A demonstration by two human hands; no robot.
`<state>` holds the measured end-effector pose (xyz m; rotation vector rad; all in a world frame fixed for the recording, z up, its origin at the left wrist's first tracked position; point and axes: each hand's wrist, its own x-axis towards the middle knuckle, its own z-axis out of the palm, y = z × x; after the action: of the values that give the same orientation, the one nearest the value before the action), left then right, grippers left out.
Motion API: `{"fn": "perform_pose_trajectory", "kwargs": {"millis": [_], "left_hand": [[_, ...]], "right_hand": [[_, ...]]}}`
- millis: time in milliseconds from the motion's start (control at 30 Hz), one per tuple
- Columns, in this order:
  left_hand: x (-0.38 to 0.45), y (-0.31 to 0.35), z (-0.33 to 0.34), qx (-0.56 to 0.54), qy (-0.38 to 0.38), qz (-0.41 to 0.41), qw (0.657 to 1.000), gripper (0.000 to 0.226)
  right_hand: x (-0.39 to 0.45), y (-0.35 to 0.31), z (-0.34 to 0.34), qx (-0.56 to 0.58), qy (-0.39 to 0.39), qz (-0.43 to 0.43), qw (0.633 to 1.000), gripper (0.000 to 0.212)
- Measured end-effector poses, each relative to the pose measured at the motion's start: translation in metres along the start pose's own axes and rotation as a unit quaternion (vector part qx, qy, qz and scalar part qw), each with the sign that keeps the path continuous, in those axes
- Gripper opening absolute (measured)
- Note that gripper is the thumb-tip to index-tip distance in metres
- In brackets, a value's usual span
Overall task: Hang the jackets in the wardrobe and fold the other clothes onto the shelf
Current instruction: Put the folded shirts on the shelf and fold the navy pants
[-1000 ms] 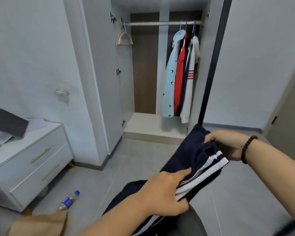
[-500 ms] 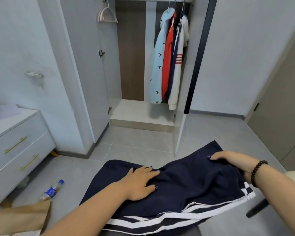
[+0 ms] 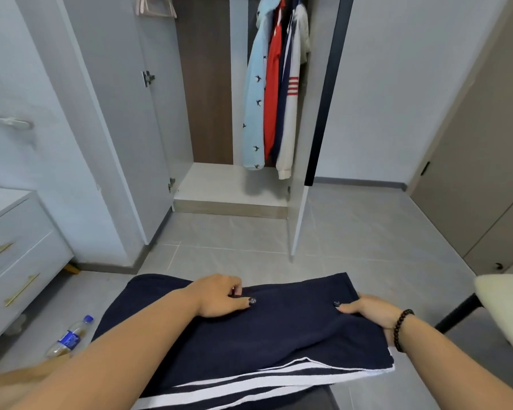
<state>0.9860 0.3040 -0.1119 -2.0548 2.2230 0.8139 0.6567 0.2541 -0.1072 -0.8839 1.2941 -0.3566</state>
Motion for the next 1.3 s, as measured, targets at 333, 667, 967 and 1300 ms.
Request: {"fn": "perform_pose_trajectory", "kwargs": {"millis": [333, 667, 967, 1300], "left_hand": [[-0.01, 0.009, 0.028, 0.114, 0.218, 0.106, 0.964, 0.044], [-0.031, 0.019, 0.063, 0.136, -0.013, 0.179, 0.974, 0.066], [-0.071, 0.001, 0.033, -0.643, 0.207, 0.022, 0.737, 0.048], [-0.137, -0.058, 0.037, -0.855, 0.435, -0.041, 0.279, 0.038]], "right_hand": [[0.019, 0.033, -0.004, 0.059, -0.013, -0.002, 0.998, 0.045], [0.018, -0.018, 0.021, -0.108, 0.057, -0.085, 0.989, 0.041], [-0.021, -0.097, 0.115, -0.186, 0.006, -0.108, 0.977, 0.049], [-0.023, -0.122, 0.277, -0.241, -0.047, -0.168, 0.955, 0.048]]}}
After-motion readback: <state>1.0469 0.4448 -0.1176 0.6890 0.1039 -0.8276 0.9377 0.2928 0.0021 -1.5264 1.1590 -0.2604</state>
